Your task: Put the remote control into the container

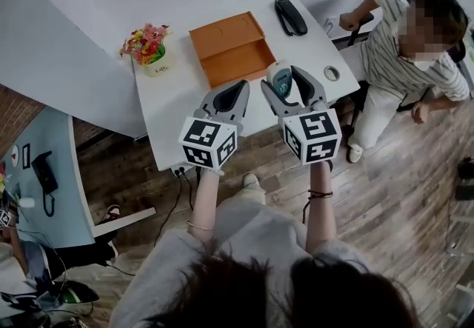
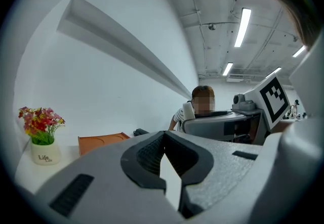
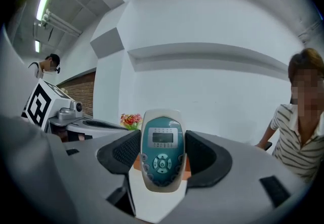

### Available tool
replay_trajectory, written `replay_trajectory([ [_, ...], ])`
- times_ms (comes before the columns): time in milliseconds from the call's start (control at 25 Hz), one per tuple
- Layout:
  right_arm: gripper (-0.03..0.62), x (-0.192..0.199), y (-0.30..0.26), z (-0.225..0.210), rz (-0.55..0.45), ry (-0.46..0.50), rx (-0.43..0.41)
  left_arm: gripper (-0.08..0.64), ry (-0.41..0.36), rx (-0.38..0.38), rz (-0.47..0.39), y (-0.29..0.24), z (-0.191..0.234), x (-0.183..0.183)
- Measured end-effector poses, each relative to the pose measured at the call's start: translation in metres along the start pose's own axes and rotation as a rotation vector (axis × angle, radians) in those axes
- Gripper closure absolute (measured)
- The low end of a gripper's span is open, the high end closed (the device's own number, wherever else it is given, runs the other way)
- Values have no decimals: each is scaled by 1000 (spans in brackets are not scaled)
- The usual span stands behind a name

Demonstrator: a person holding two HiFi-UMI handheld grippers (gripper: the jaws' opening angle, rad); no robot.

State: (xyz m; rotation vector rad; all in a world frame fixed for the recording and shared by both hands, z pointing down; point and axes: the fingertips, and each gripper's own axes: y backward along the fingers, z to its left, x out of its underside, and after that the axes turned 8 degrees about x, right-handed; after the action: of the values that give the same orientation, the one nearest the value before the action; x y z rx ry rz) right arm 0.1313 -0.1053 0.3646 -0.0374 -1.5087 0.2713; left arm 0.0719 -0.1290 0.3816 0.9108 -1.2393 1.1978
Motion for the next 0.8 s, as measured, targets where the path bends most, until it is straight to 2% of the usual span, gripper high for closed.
replay_trajectory([
  [280,314,3,-42,-3,30,17,-67,557,24,-62,40,-5,33,14],
  [800,314,17,-132,22,150,118,-307,557,141,-210,59,-12,94,34],
])
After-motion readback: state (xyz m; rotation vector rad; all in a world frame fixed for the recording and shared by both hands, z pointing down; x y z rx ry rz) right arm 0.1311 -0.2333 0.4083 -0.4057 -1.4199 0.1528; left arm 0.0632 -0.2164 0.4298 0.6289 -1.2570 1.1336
